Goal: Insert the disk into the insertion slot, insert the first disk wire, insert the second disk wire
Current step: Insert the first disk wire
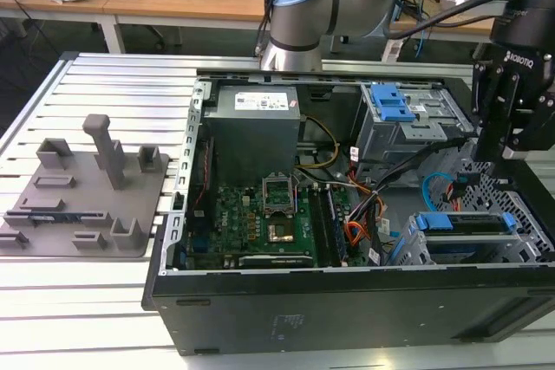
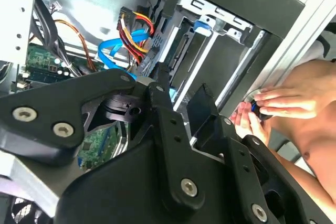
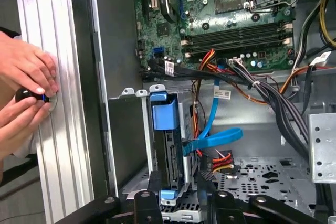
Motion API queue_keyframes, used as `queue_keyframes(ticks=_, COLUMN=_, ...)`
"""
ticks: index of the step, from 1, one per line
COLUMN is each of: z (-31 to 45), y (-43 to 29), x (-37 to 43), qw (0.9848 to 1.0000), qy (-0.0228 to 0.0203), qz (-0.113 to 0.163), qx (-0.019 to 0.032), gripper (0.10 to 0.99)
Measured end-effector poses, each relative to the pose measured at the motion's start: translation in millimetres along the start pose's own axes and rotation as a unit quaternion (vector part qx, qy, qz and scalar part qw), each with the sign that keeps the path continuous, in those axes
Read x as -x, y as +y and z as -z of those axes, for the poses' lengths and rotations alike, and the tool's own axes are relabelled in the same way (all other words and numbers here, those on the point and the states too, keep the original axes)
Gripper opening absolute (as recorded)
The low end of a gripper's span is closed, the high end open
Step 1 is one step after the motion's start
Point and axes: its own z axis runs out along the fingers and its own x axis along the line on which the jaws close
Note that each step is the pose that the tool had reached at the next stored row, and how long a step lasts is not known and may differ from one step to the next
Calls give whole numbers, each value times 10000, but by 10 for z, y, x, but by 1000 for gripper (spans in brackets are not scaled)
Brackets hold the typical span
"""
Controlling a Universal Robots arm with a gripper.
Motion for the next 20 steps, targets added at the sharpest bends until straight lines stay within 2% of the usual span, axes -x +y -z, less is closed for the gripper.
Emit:
queue_keyframes(ticks=3, z=-16, y=9, x=37, qw=10000, qy=-1, qz=-14, qx=-20, gripper=412)
queue_keyframes(ticks=7, z=-4, y=29, x=101, qw=9999, qy=-12, qz=-58, qx=-149, gripper=412)
queue_keyframes(ticks=10, z=7, y=42, x=142, qw=9995, qy=-24, qz=-110, qx=-293, gripper=412)
queue_keyframes(ticks=11, z=3, y=46, x=145, qw=9994, qy=-25, qz=-127, qx=-310, gripper=412)
queue_keyframes(ticks=13, z=-12, y=57, x=152, qw=9994, qy=-20, qz=-159, qx=-318, gripper=412)
queue_keyframes(ticks=15, z=-62, y=117, x=172, qw=9993, qy=3, qz=-202, qx=-309, gripper=412)
queue_keyframes(ticks=16, z=-89, y=128, x=185, qw=9993, qy=39, qz=-201, qx=-313, gripper=412)
queue_keyframes(ticks=19, z=-94, y=128, x=188, qw=9992, qy=118, qz=-191, qx=-322, gripper=412)
queue_keyframes(ticks=20, z=-94, y=130, x=188, qw=9992, qy=123, qz=-191, qx=-322, gripper=412)
